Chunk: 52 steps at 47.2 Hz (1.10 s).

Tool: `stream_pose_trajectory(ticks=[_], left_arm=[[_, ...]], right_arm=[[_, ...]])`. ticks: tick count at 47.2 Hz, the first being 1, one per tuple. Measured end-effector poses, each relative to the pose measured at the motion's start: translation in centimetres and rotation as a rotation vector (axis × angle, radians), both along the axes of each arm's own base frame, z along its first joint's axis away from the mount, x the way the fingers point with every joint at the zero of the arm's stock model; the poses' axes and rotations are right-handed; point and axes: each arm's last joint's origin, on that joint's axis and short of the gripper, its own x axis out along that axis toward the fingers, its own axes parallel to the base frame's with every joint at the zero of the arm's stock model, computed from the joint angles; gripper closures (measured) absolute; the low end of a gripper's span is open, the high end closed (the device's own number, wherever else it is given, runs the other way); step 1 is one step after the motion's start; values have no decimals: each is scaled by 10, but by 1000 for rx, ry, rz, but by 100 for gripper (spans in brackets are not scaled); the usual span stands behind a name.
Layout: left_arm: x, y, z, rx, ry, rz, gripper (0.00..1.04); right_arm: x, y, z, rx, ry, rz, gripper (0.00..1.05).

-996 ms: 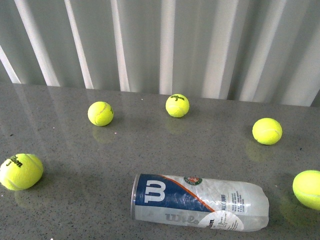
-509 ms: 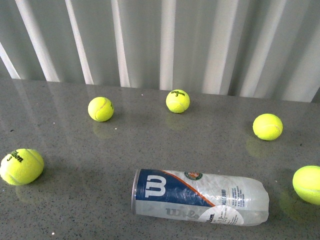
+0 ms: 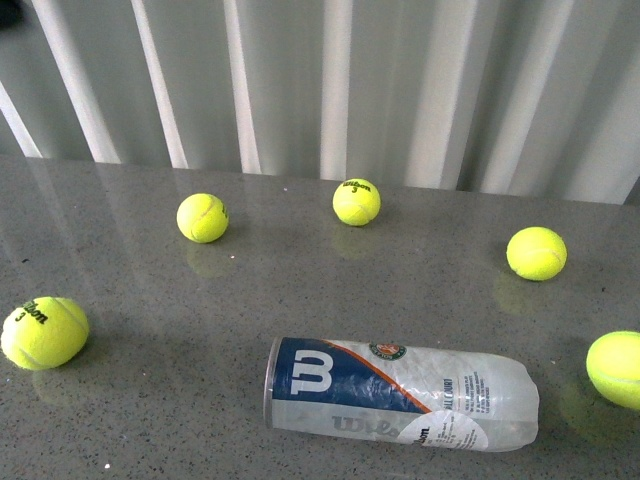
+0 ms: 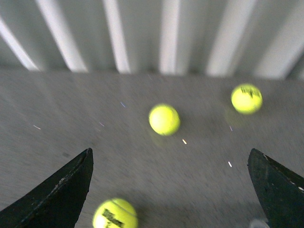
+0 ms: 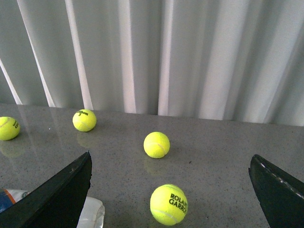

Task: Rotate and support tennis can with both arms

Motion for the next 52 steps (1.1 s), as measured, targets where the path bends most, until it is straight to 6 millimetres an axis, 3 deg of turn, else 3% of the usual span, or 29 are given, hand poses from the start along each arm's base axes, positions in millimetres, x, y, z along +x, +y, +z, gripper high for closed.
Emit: stream_pose_trajectory(ticks=[2, 8, 12, 22, 29, 39, 52], left_arm=[[19, -11, -20, -26, 98, -50, 7], [42, -39, -75, -125, 325, -169, 7], [46, -58, -110, -181, 429, -213, 7], [37, -72, -153, -305, 531, -223, 7], [34, -73, -164, -386, 599, -239, 7], [34, -76, -162, -520, 622, -279, 7], [28, -95, -168, -624, 663, -329, 7]], right_arm=[[0, 0, 0, 0, 0, 0, 7], [0, 0, 0, 0, 0, 1, 7], [0, 0, 0, 0, 0, 0, 7], [0, 0, 0, 0, 0, 0, 7], [0, 0, 0, 0, 0, 0, 7], [0, 0, 0, 0, 0, 0, 7], [0, 0, 0, 0, 0, 0, 7]])
